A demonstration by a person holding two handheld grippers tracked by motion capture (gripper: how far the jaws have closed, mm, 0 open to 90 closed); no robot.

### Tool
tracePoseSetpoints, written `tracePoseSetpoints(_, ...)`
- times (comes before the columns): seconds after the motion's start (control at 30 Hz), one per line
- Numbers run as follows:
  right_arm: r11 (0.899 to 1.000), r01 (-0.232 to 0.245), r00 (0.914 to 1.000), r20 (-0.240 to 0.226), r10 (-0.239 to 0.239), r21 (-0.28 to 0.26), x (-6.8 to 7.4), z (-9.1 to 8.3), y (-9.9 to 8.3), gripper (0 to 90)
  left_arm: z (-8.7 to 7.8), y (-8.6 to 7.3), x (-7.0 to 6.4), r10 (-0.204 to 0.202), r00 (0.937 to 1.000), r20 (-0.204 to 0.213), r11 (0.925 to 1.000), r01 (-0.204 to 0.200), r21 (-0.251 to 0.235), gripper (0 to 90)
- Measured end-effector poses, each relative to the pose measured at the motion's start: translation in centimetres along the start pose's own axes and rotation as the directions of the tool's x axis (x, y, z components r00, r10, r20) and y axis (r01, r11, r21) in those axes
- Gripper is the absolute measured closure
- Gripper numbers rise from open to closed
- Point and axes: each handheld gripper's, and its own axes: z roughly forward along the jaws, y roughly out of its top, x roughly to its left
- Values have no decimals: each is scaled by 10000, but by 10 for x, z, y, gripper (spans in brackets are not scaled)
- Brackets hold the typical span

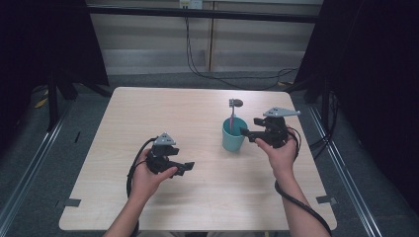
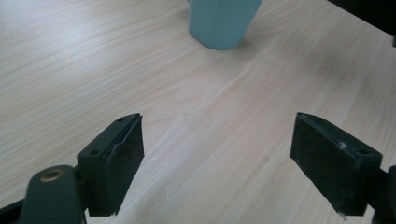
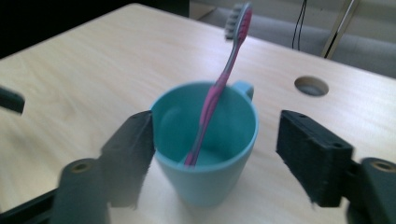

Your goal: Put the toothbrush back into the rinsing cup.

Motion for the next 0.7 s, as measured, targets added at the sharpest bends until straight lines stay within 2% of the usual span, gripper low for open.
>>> tracePoseSetpoints(0.1,9999,117,9999,-120,-117,54,4,-6,-9,214,1,-1,-2,89,10000,35,10000,-89,6,174)
tracePoseSetpoints(0.37,9994,59,9994,-345,-47,338,11,-16,-32,155,3,-5,-4,68,9999,78,9999,-69,79,174)
tracePoseSetpoints(0.47,9982,210,9992,-352,-190,562,14,-18,-40,143,5,-8,-4,85,10000,41,9999,-86,126,174)
tracePoseSetpoints(0.57,9943,550,9983,-249,-529,909,19,-19,-48,138,6,-10,-3,92,9999,66,9999,-93,131,174)
tracePoseSetpoints(0.7,9921,637,9978,-263,-612,1083,23,-20,-61,136,7,-14,-3,114,9999,30,9997,-115,205,174)
